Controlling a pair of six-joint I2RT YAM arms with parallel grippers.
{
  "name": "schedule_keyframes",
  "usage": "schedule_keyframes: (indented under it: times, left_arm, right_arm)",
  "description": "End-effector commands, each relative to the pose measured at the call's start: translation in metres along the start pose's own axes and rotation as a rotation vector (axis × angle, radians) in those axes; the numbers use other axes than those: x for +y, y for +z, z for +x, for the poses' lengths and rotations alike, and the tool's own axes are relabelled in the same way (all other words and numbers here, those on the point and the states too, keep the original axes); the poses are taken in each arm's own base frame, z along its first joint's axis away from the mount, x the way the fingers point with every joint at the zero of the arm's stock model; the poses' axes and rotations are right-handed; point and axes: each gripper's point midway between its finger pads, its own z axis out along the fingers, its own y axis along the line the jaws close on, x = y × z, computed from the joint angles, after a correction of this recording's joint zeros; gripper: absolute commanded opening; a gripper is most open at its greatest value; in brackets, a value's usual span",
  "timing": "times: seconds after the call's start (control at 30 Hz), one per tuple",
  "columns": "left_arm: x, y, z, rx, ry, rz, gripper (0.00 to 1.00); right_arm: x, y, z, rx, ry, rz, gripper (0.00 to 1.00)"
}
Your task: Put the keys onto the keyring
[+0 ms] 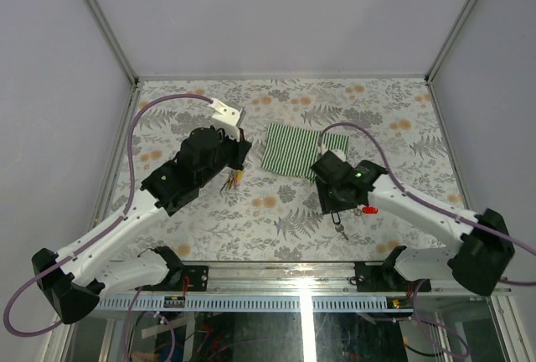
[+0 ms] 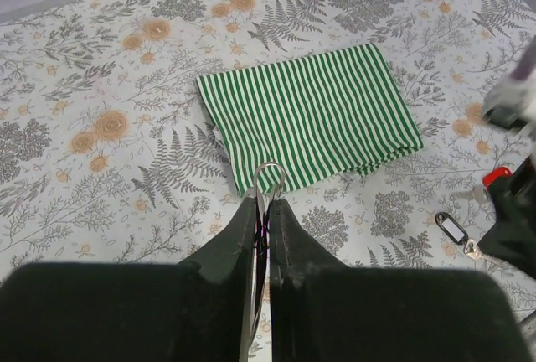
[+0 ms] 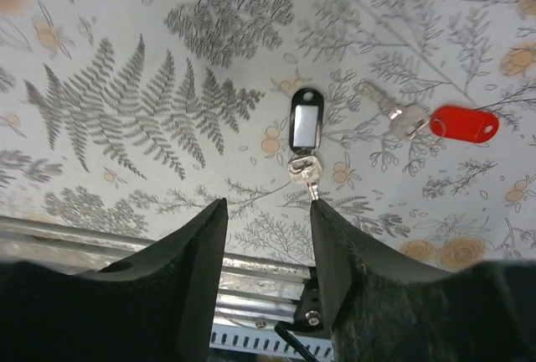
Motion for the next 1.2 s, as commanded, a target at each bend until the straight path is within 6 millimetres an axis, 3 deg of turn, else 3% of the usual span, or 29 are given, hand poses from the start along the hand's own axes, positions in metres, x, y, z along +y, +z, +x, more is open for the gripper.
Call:
schedule_keyframes:
  times: [0.0,0.23,0.57,1.17]
  left_arm:
    - [-0.001,-0.002,-0.011,-0.047,-0.021,0.015,0.00]
    - [0.003,-0.003,-0.007,-0.046,-0.030,-0.004,0.00]
    - [0.005,-0.001,-0.005,-0.042,-0.027,-0.010,0.00]
    - [0.008,0.000,-0.006,-0.040,-0.030,-0.010,0.00]
  right_arm:
    - [0.003,0.006,0.008,0.055,-0.135,0.157,0.52]
    - [-0.010,0.025,0.037,0.172,-0.219,0.296,0.52]
    - [0.000,0.049,0.047,0.174,-0.236,0.275,0.47]
    - [-0.023,0.072,0.067,0.265,-0.317,0.431,0.39]
